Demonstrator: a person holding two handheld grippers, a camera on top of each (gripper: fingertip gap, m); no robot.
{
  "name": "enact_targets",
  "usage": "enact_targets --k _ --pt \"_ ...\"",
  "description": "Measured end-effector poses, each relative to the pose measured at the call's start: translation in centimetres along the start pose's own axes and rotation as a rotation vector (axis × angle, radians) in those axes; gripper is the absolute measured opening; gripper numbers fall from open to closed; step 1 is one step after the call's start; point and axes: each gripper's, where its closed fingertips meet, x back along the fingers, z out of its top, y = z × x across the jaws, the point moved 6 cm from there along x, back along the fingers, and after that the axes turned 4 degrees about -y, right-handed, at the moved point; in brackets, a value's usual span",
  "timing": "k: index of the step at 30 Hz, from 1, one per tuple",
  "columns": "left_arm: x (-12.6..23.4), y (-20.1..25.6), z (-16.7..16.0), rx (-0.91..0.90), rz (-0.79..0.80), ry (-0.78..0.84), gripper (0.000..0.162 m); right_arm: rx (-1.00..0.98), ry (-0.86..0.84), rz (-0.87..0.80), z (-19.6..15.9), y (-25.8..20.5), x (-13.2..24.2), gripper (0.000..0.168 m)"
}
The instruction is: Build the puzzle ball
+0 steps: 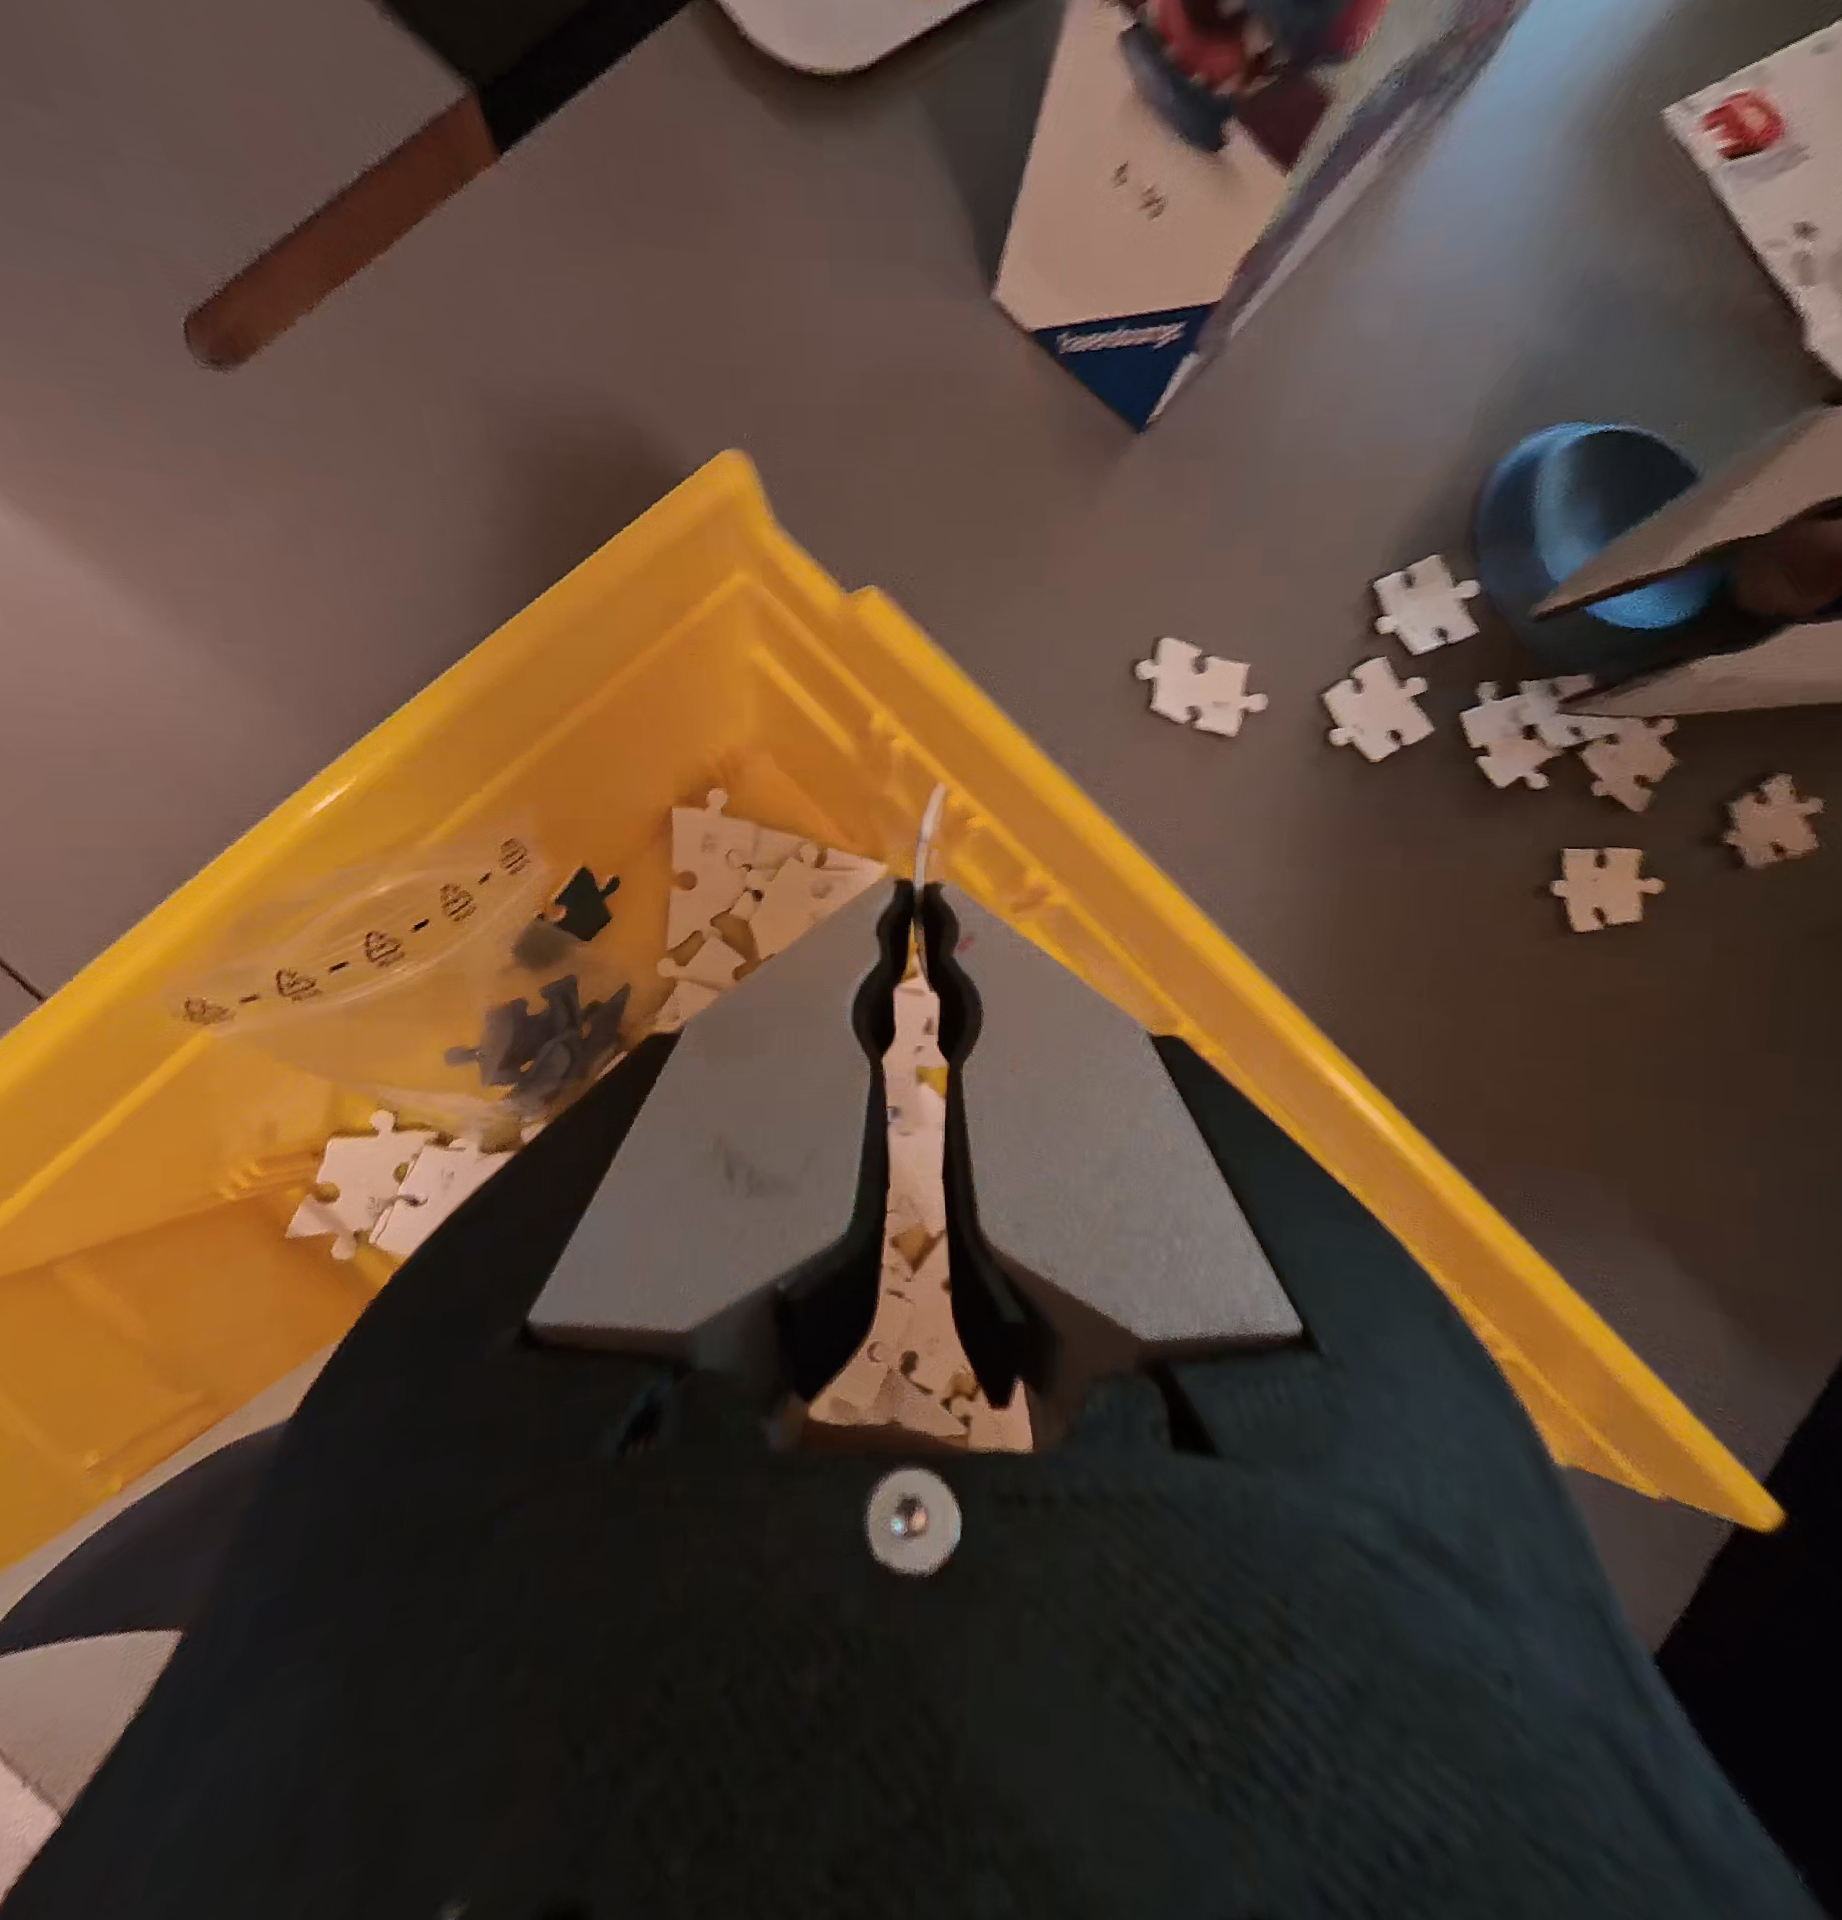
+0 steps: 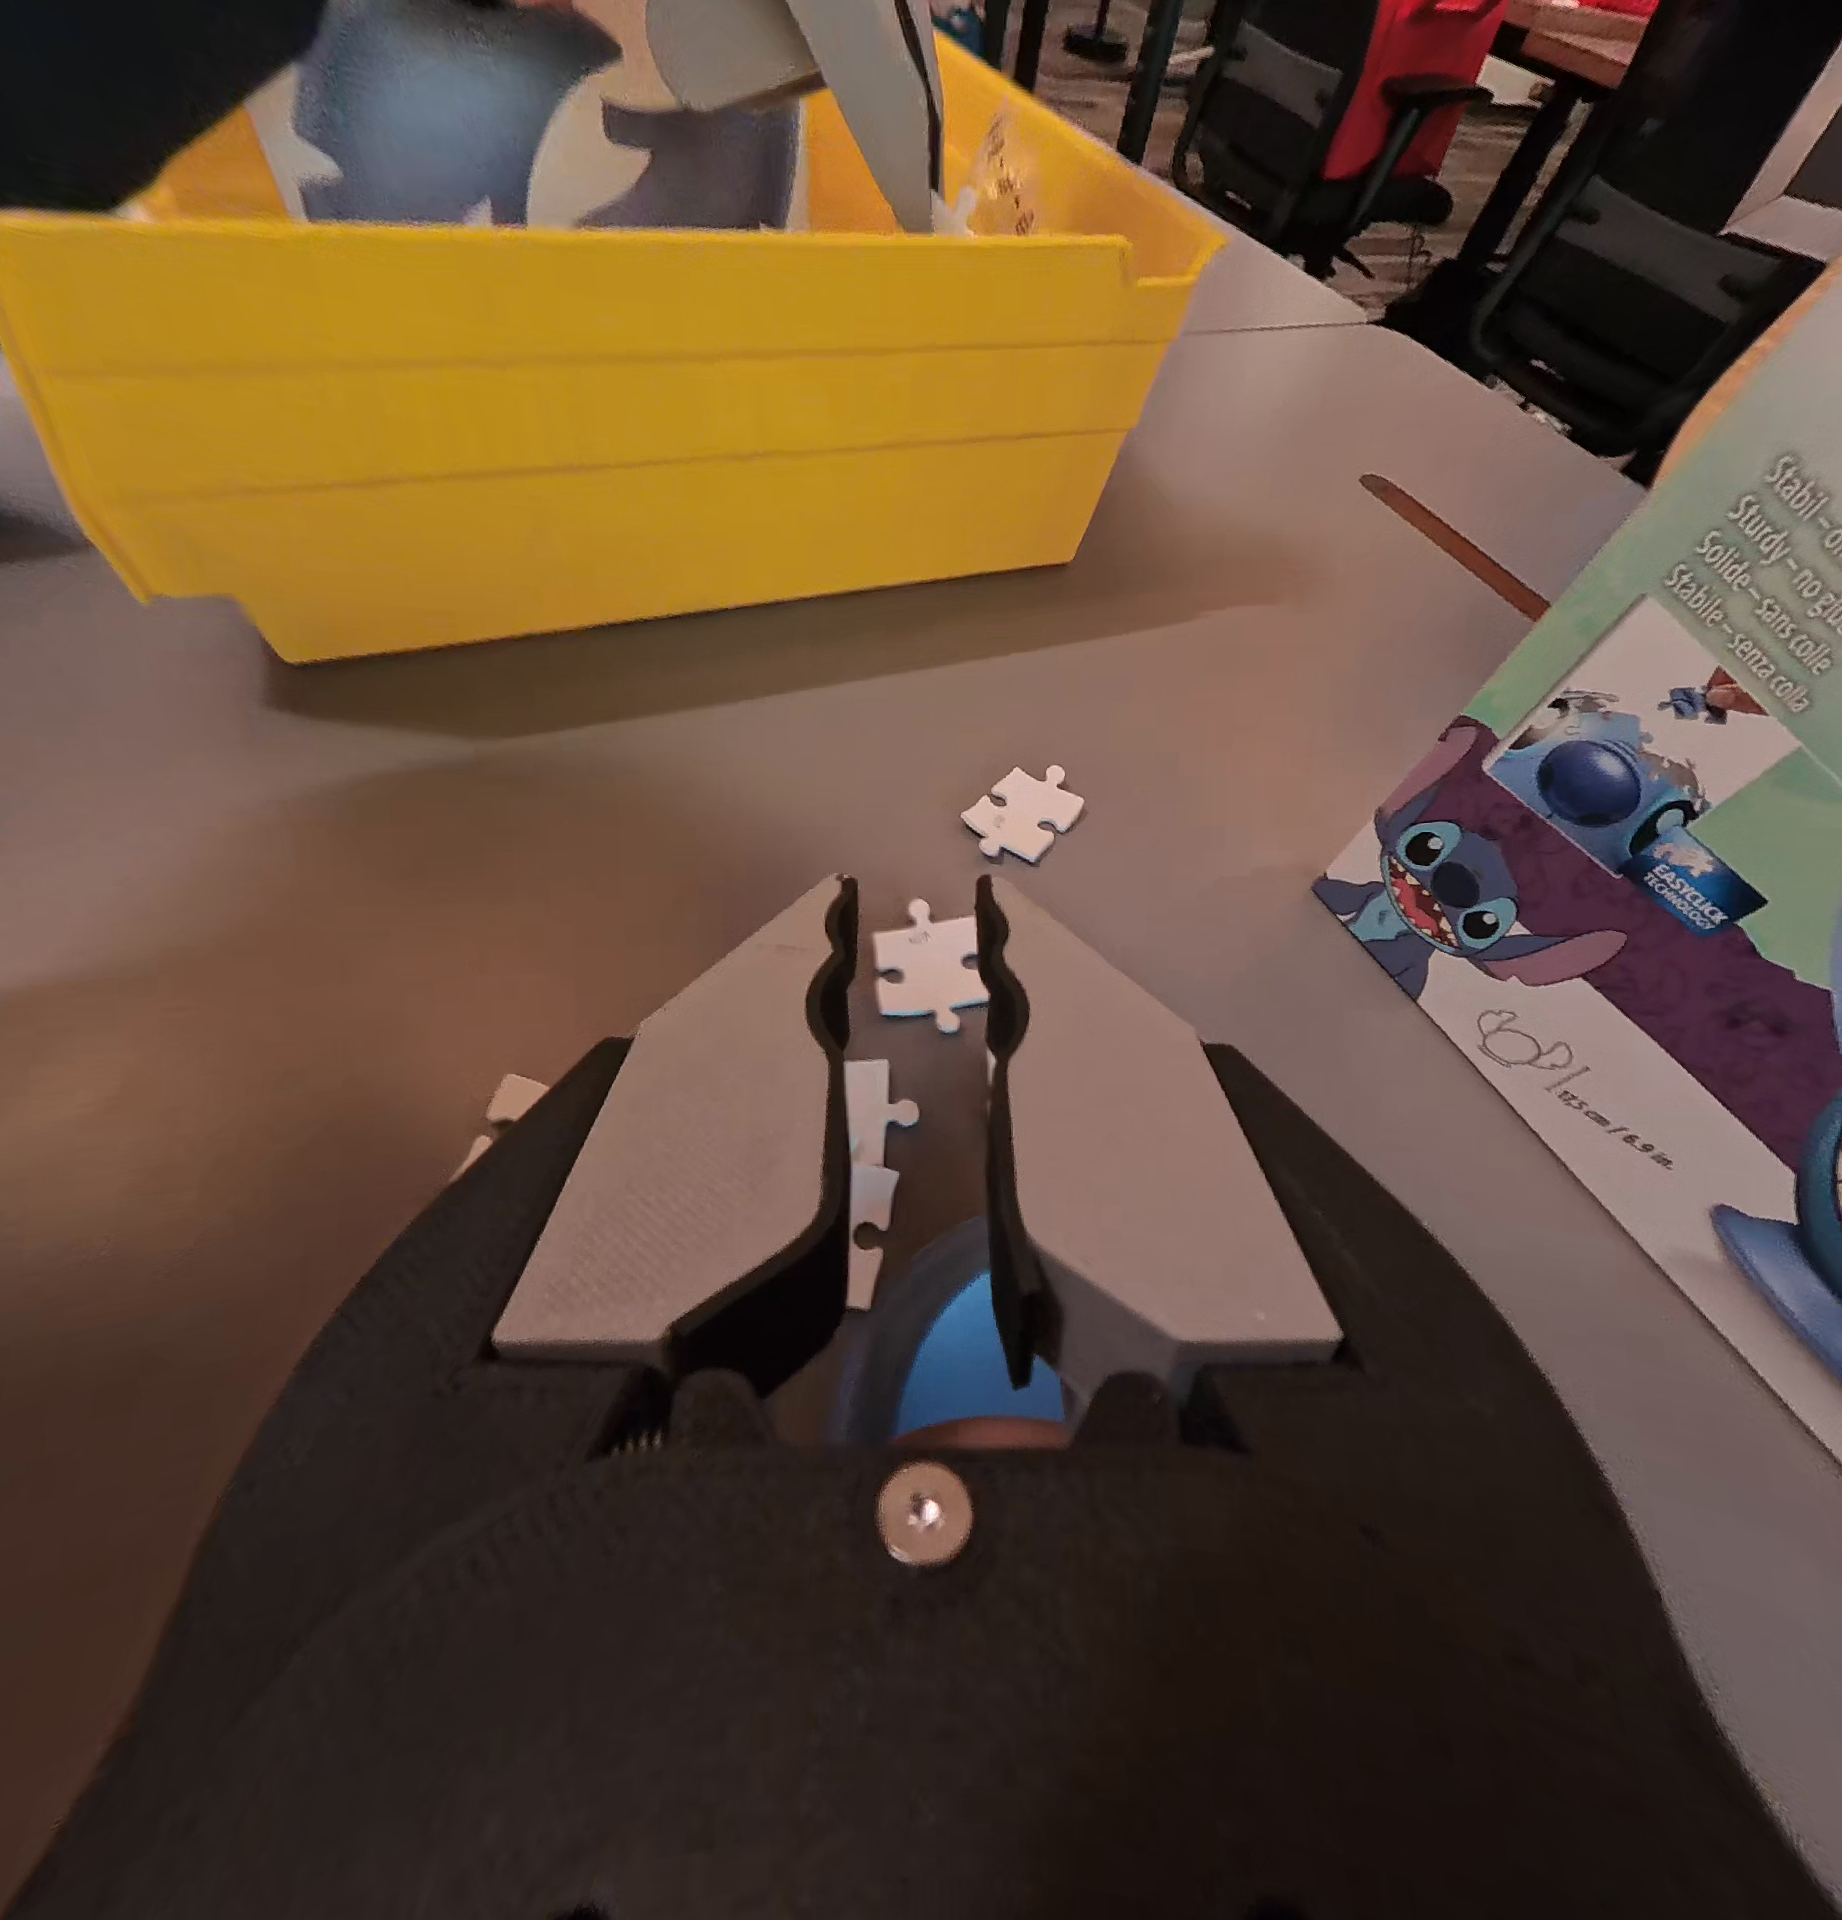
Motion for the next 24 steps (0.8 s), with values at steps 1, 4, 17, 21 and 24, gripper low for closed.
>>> enact_targets --k 1,4,17,21,24 --pt "0.5 0.9 0.4 -0.029 -0.027 0.021 0.0 -0.02 0.019 0.016 0.2 0.0 0.1 0.02" --pt "2.0 3.3 1.2 -0.123 -0.045 0.063 0.0 -0.075 0.079 0.072 1.0 -0.1 0.7 0.021" --pt "4.0 13.6 2.9 -0.406 -0.244 0.143 0.0 -0.094 0.266 0.242 4.6 -2.7 2.7 0.027" --pt "1.4 16.4 2.6 -0.48 -0.311 0.062 0.0 -0.081 0.31 0.251 5.5 -3.4 3.5 0.026" --pt "0.3 17.4 2.4 -0.498 -0.358 0.027 0.0 -0.08 0.303 0.258 5.5 -3.6 3.5 0.023"
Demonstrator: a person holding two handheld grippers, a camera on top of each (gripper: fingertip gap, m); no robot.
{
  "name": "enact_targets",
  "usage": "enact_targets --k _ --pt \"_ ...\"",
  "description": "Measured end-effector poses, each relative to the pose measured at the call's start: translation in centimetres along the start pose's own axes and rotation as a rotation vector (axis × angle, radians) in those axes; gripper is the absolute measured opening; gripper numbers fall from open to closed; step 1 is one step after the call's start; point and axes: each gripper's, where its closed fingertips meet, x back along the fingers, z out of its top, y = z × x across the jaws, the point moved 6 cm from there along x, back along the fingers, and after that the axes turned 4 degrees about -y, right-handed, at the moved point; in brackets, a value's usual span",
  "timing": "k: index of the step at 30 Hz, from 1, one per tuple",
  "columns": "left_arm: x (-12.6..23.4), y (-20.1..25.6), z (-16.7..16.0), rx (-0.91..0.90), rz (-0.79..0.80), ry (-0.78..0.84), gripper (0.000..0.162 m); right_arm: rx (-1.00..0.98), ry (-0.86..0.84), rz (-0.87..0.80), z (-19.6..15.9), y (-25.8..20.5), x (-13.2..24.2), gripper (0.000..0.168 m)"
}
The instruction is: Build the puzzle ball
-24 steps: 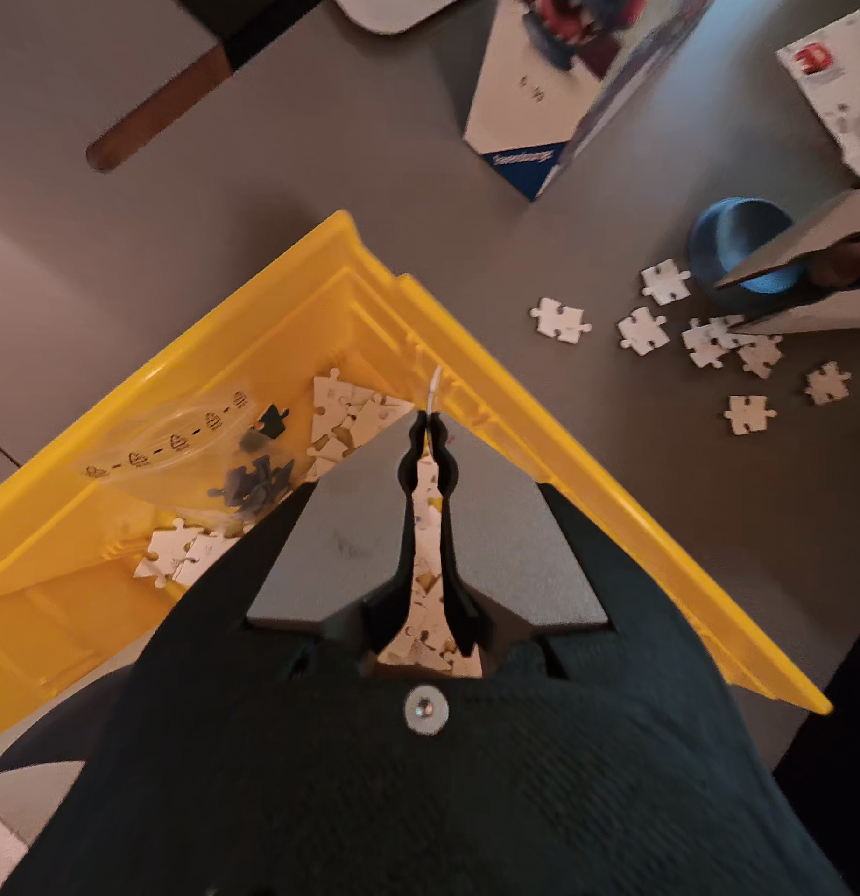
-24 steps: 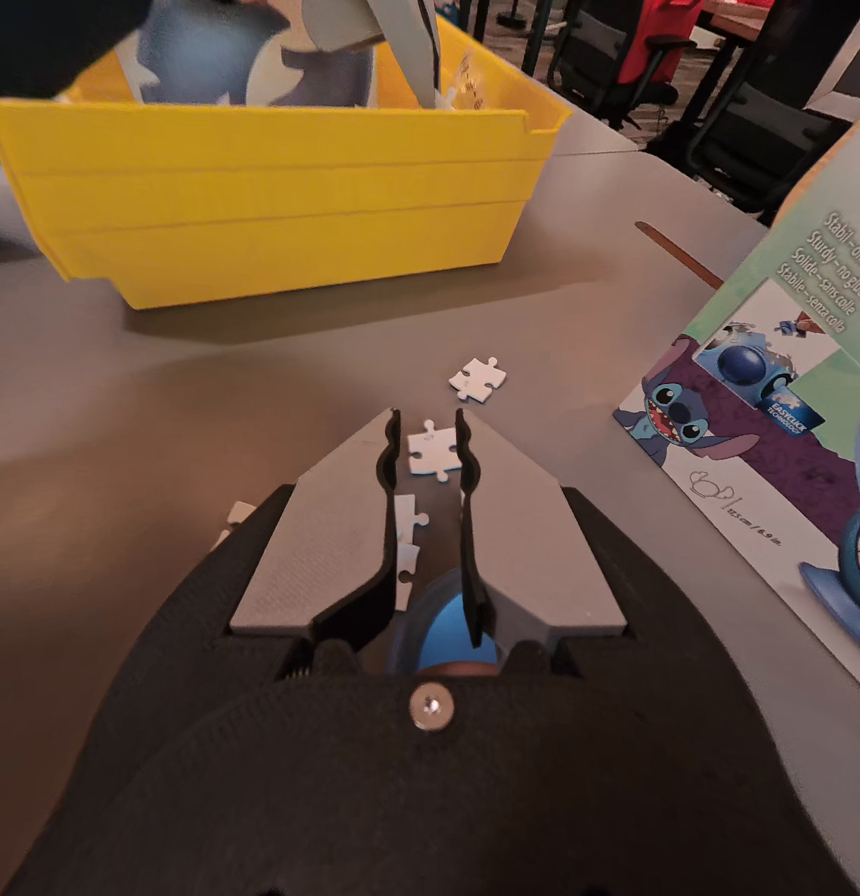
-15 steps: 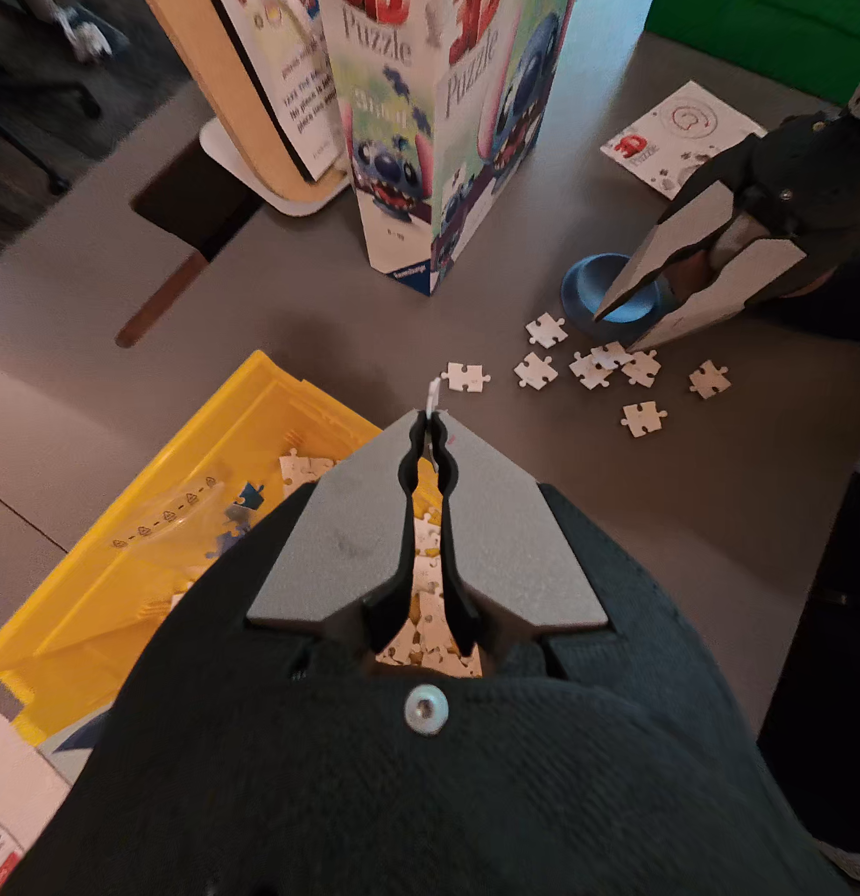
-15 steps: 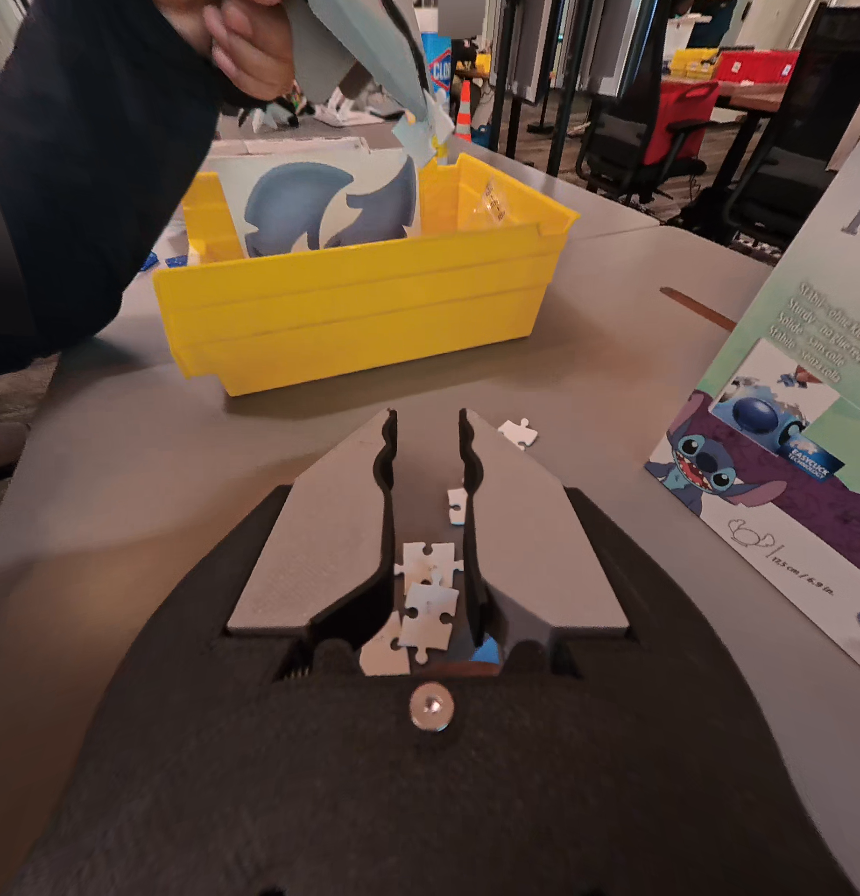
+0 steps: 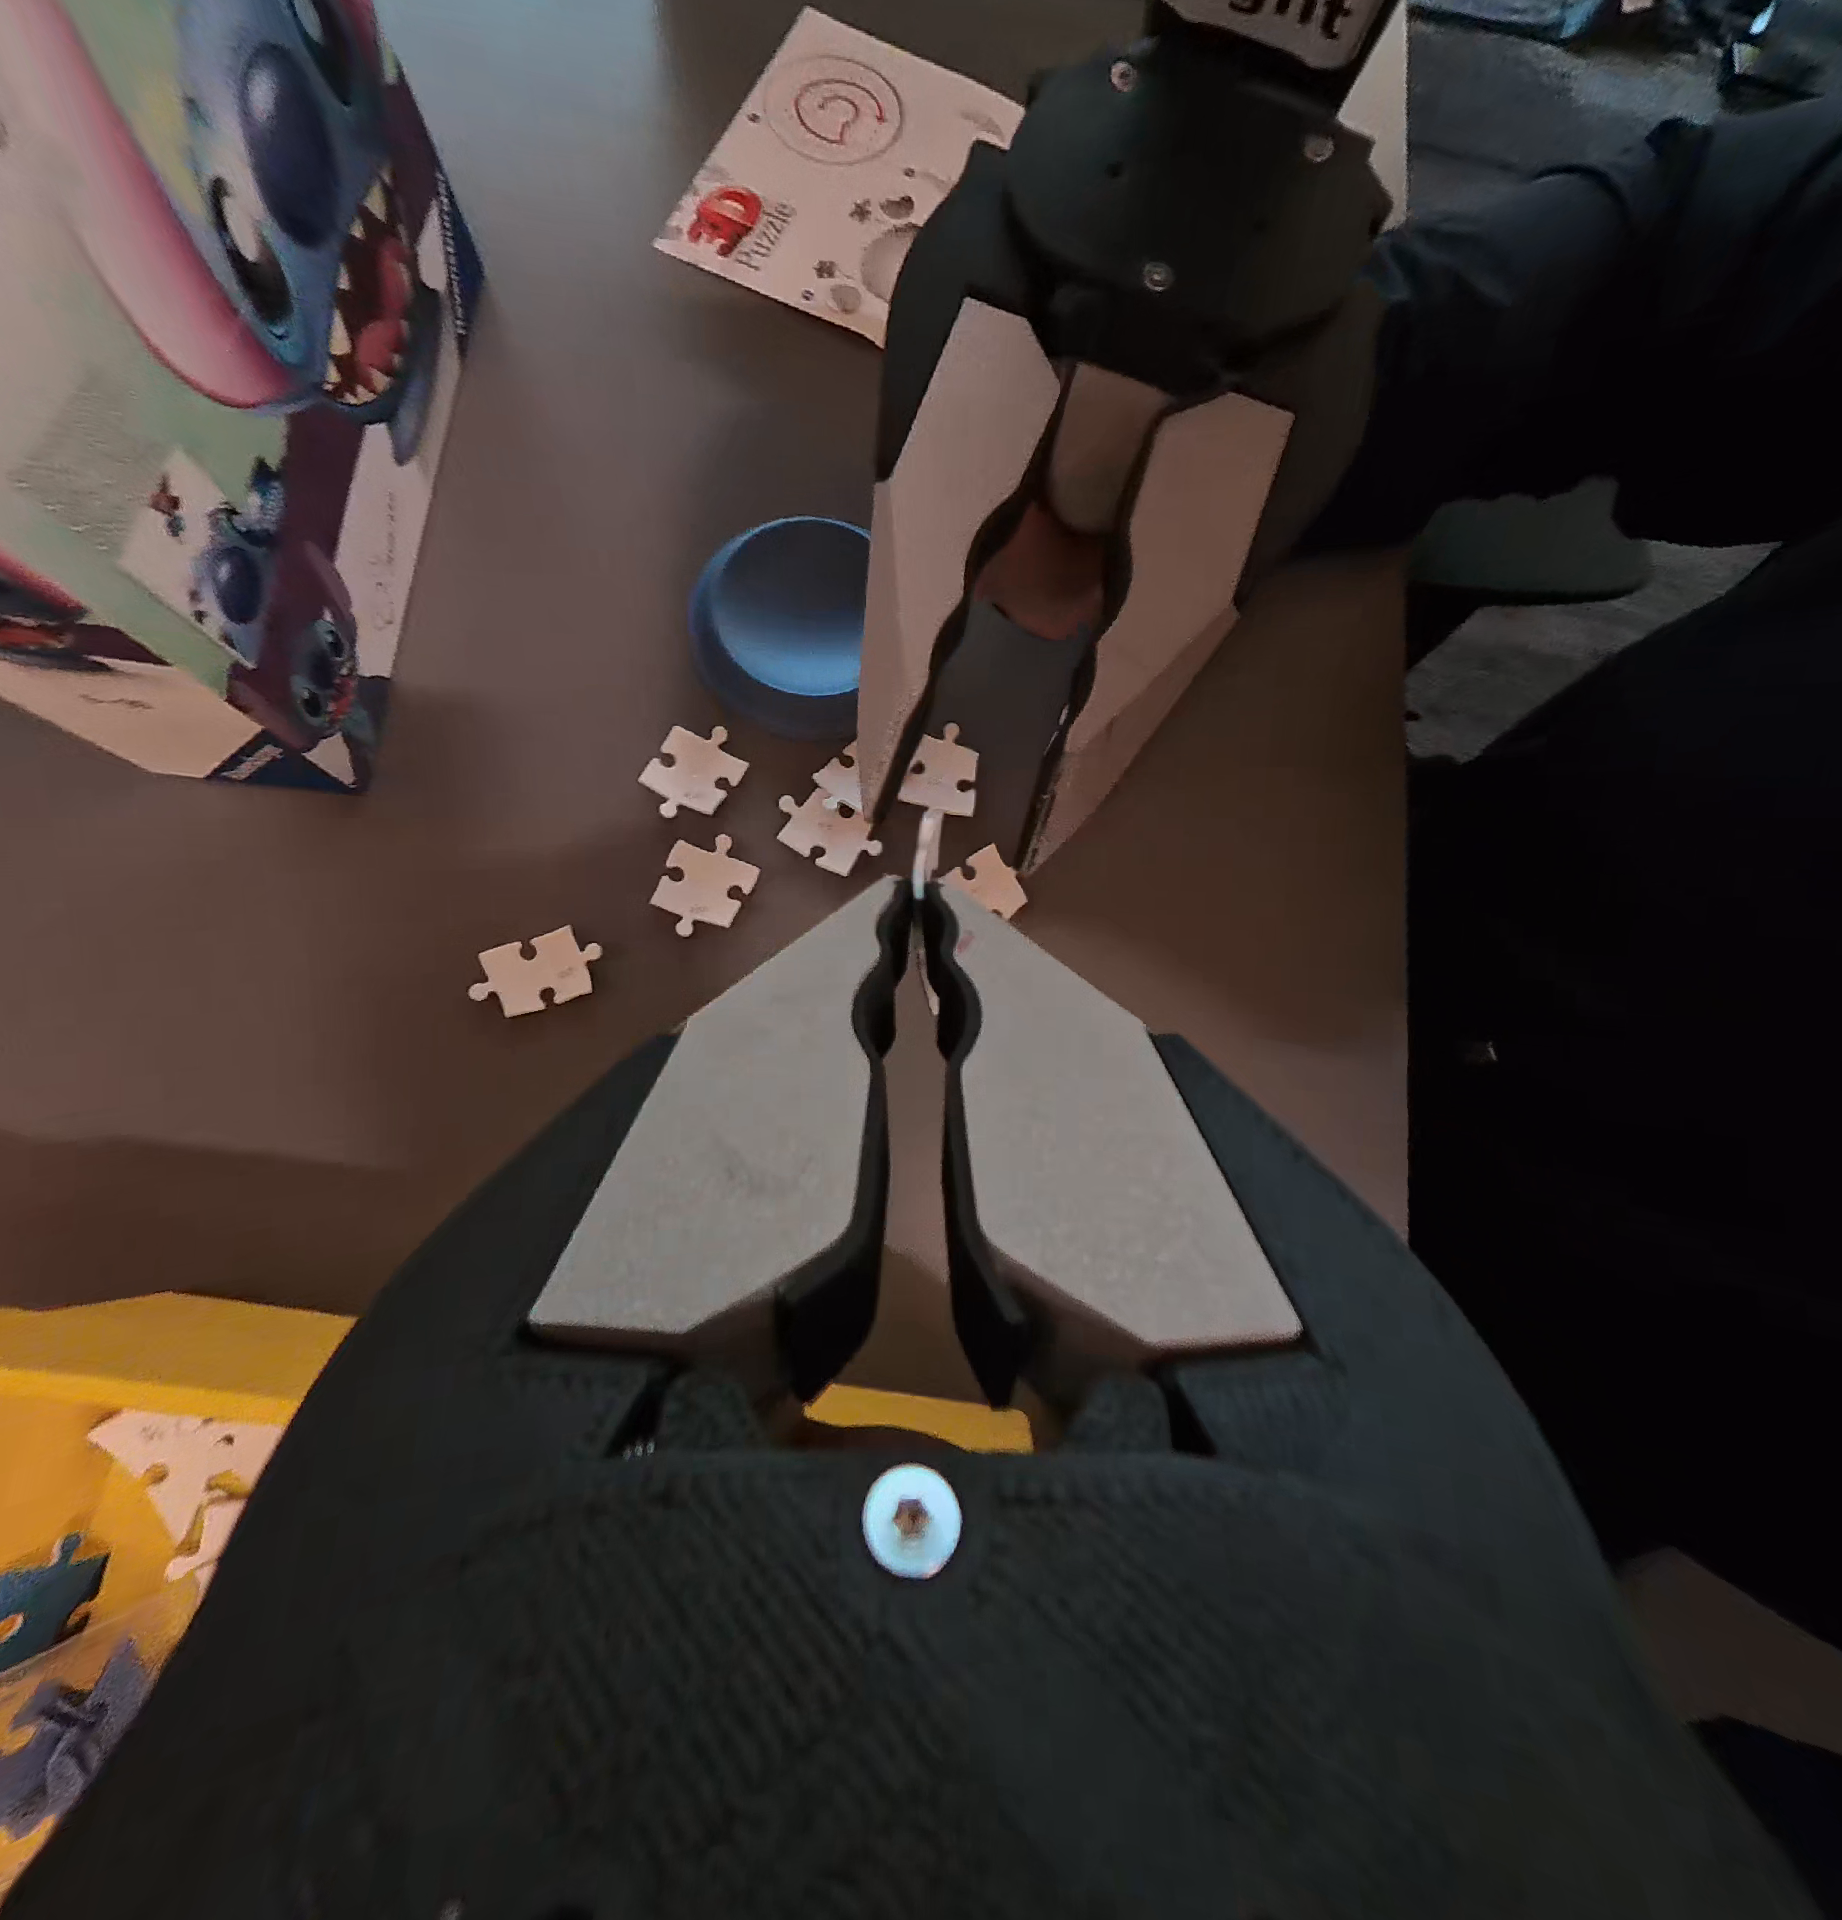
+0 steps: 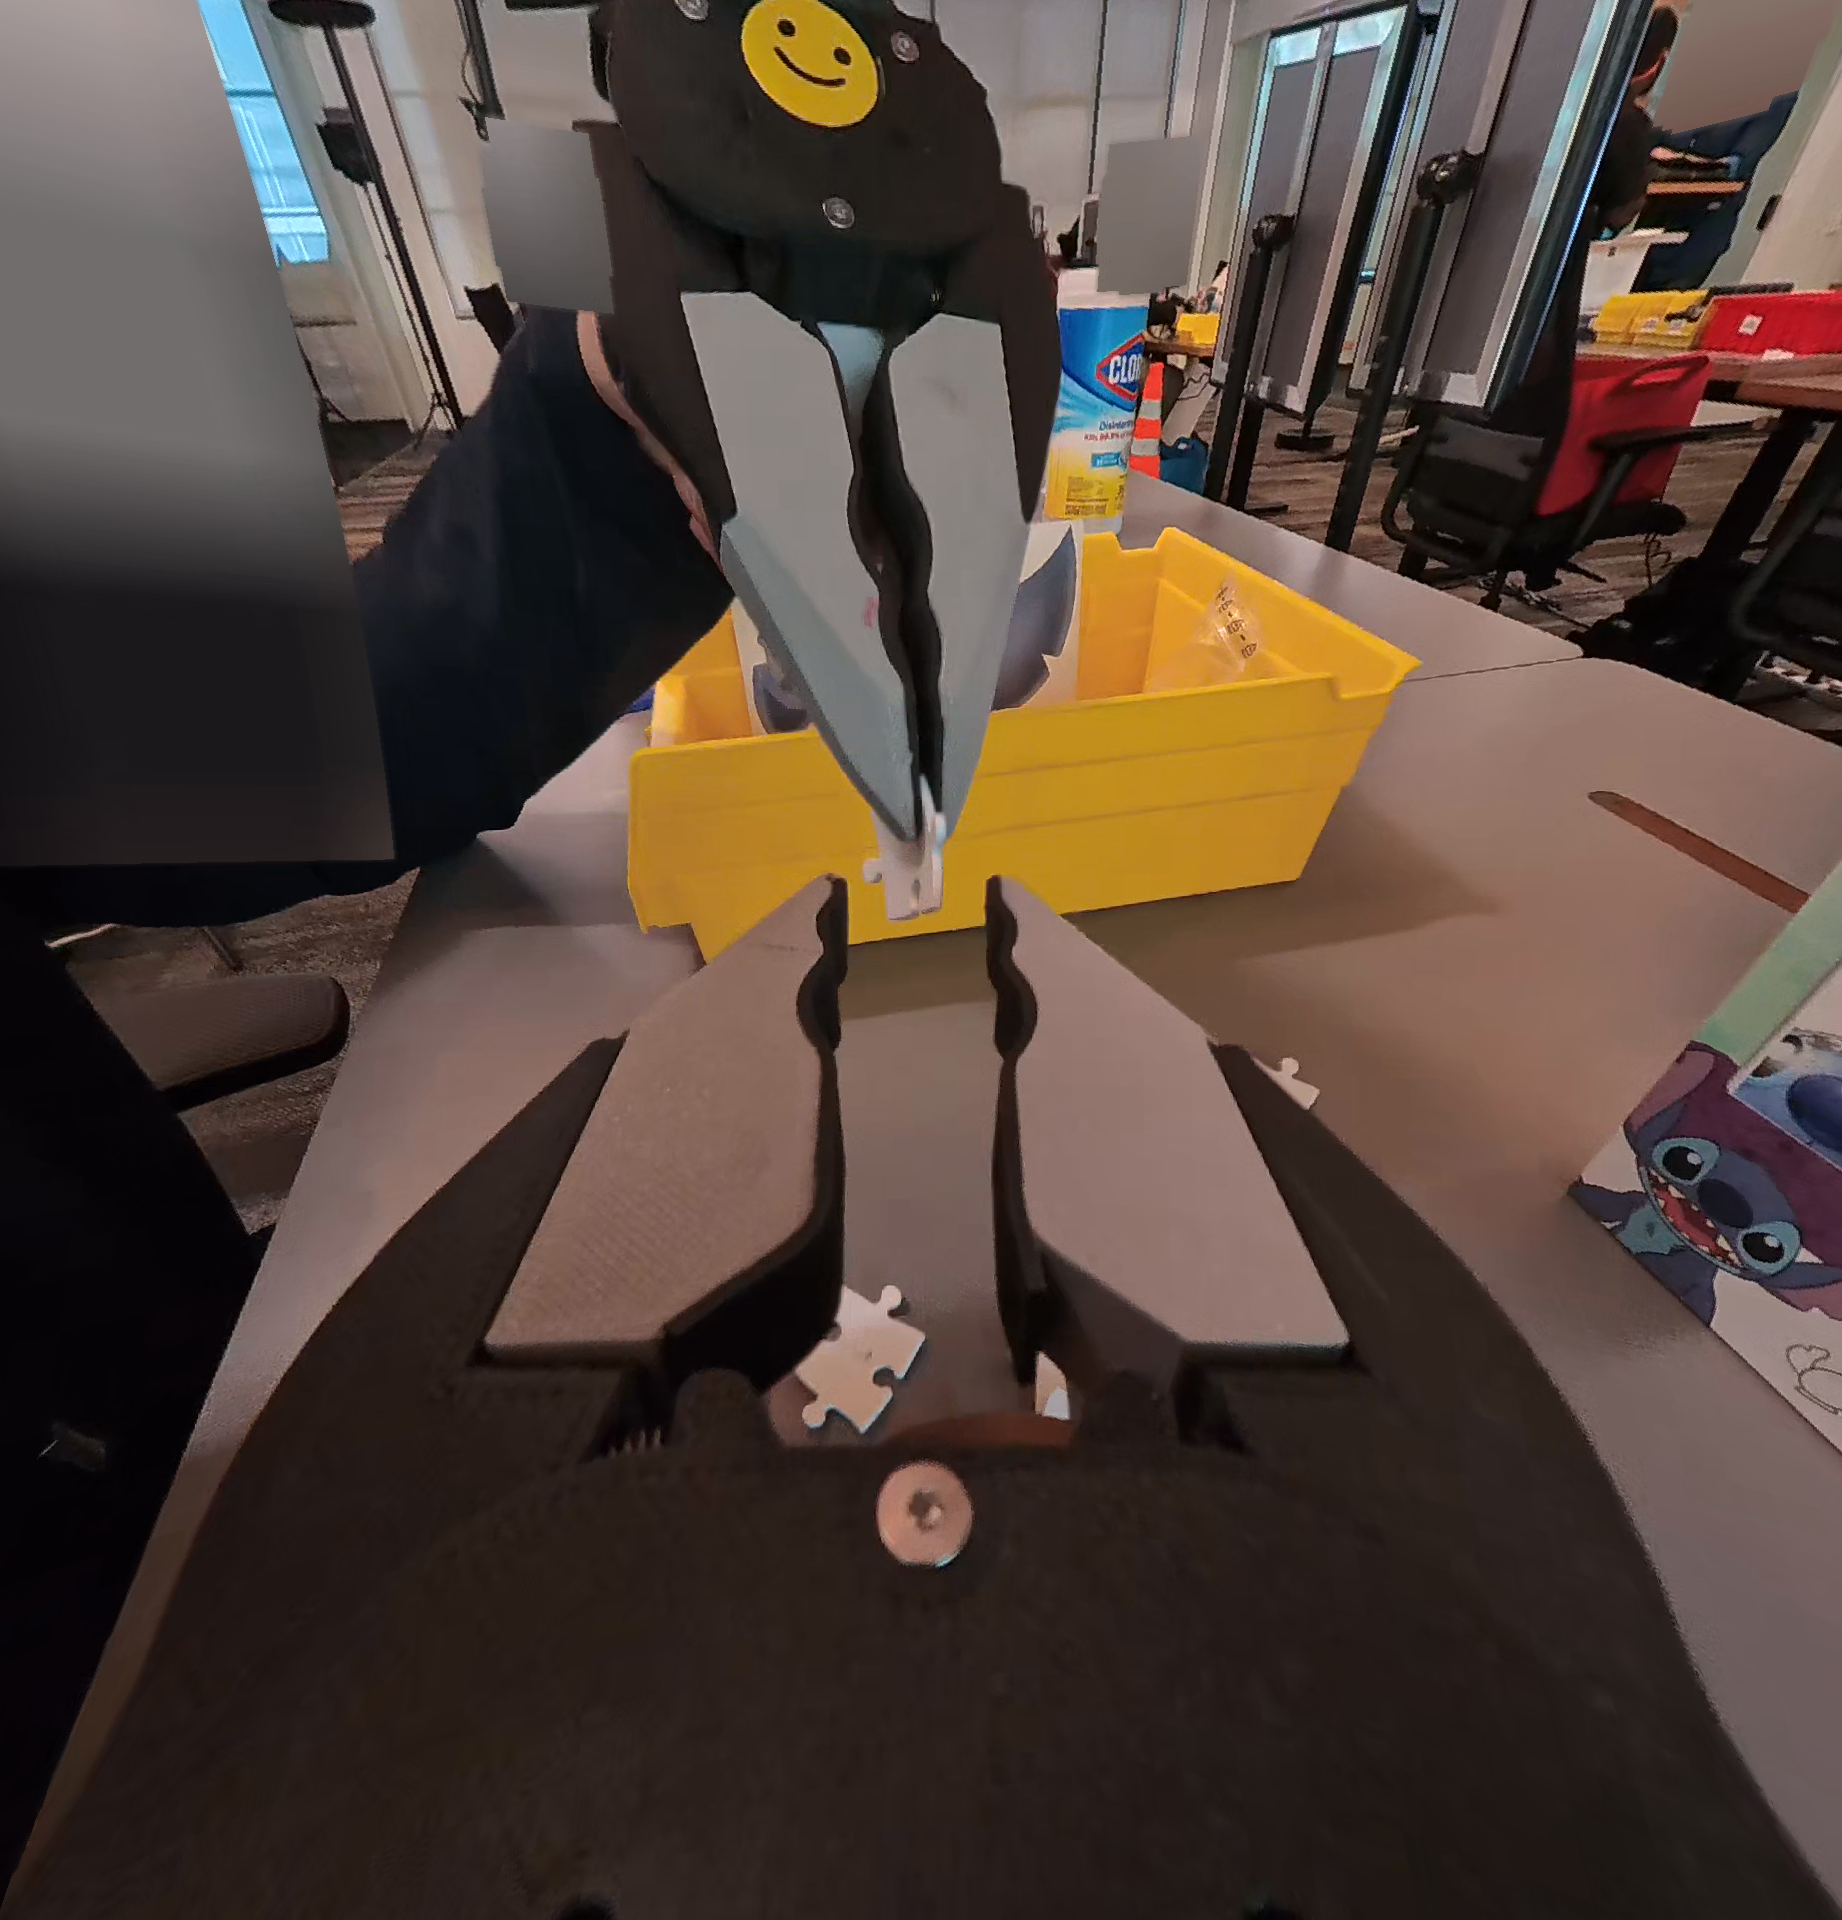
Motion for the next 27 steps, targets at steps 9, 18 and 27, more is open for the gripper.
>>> enact_targets --k 9,18,27 --pt "-1.7 -0.2 0.4 0.017 -0.025 0.004 0.0 -0.11 0.003 0.023 -0.3 1.0 0.6 0.0" --pt "-0.1 -3.4 -0.6 0.134 0.148 0.0 0.03 -0.246 -0.353 -0.127 -5.1 4.4 0.2 0.0" --pt "1.1 -4.0 -0.8 0.131 0.243 0.002 0.032 -0.122 -0.563 -0.278 -7.6 5.0 -0.7 0.018"
